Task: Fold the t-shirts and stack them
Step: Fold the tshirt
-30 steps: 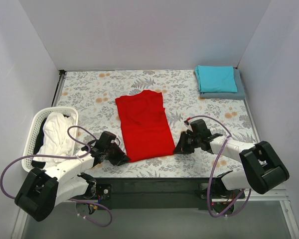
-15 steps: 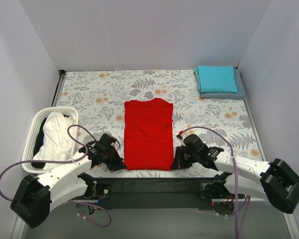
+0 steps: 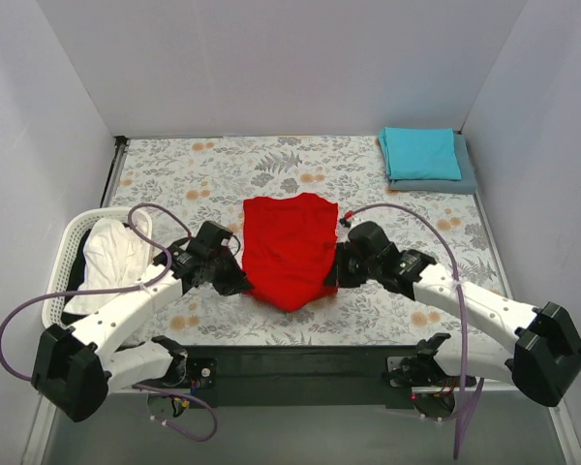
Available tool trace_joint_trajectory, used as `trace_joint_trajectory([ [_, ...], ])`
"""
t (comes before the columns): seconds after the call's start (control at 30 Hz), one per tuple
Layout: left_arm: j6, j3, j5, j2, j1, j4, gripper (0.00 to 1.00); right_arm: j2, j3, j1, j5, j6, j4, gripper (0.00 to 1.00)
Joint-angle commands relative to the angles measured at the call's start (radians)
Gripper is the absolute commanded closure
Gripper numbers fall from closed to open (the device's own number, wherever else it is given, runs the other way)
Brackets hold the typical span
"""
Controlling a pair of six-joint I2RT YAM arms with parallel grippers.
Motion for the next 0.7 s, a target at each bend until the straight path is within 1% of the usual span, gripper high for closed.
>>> trace_joint_trajectory([
  [0.0, 0.055, 0.099, -0.025, 0.06, 0.043, 0.054, 1.0, 0.086, 0.14, -0.067, 0.032, -0.098, -0.026, 0.99],
  [0.1, 0.087, 0.171, -0.021, 0.139, 0.098, 0.094, 1.0, 0.181, 0.238, -0.14, 0.006, -0.144, -0.03, 0.99],
  [0.13, 0.092, 0.184, -0.013, 0.174, 0.131, 0.12, 1.0, 0.208, 0.261, -0.153, 0.006, -0.155, -0.028, 0.99],
  [0.17, 0.096, 0.196, 0.001, 0.189, 0.15, 0.134, 1.0, 0.257, 0.31, -0.166, -0.007, -0.176, -0.03, 0.99],
  [0.23, 0.099, 0.233, 0.018, 0.223, 0.191, 0.163, 1.0, 0.302, 0.352, -0.203, -0.02, -0.195, -0.025, 0.99],
  [0.27, 0.102, 0.247, 0.012, 0.252, 0.199, 0.187, 1.0, 0.34, 0.369, -0.214, -0.03, -0.21, -0.023, 0.99],
  [0.43, 0.113, 0.334, 0.038, 0.37, 0.253, 0.259, 1.0, 0.423, 0.476, -0.282, -0.063, -0.238, -0.014, 0.99],
  [0.6, 0.115, 0.42, 0.062, 0.505, 0.274, 0.292, 1.0, 0.495, 0.567, -0.321, -0.08, -0.253, -0.008, 0.99],
  [0.67, 0.116, 0.458, 0.068, 0.525, 0.284, 0.298, 1.0, 0.524, 0.611, -0.335, -0.09, -0.259, -0.008, 0.99],
])
